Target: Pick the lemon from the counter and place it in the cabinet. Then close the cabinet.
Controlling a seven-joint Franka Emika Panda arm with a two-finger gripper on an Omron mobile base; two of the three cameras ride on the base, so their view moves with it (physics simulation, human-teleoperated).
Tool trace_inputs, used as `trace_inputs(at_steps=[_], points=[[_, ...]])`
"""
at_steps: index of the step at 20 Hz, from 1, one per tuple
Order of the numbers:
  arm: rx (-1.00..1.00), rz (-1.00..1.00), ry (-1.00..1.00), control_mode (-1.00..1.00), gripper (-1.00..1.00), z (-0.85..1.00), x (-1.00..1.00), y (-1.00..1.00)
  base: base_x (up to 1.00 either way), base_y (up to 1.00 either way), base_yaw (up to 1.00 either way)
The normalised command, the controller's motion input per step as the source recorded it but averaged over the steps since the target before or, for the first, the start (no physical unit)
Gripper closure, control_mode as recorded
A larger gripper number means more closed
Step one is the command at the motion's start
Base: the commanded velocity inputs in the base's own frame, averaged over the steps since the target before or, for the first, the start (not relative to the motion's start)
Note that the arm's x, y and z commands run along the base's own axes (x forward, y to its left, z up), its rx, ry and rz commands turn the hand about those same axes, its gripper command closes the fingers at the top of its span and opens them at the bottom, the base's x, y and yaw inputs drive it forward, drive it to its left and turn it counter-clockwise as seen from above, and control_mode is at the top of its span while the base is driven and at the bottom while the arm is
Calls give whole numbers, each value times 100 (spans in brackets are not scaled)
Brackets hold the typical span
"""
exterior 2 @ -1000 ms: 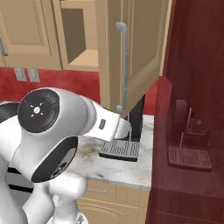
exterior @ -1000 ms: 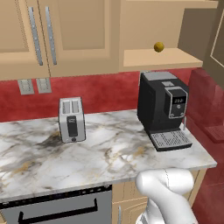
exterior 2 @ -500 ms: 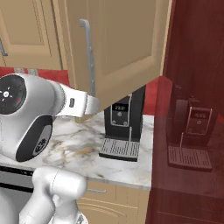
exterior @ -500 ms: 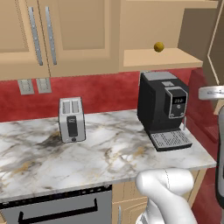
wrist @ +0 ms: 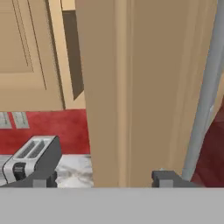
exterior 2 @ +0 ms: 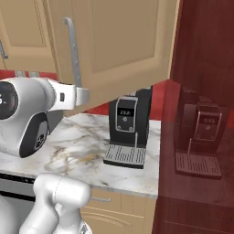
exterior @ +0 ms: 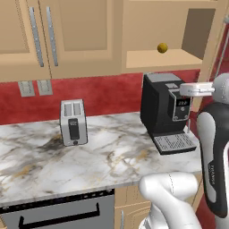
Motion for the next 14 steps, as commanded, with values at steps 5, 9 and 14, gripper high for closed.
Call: trace_inputs(at_steps=[5, 9, 14], points=[[-1, 4, -17, -100, -100, 3, 61, 19, 0, 0, 0], [0, 1, -4, -100, -100, 15, 61, 6, 0, 0, 0], [0, 0, 5, -100, -100, 9, 82, 0, 0, 0, 0]])
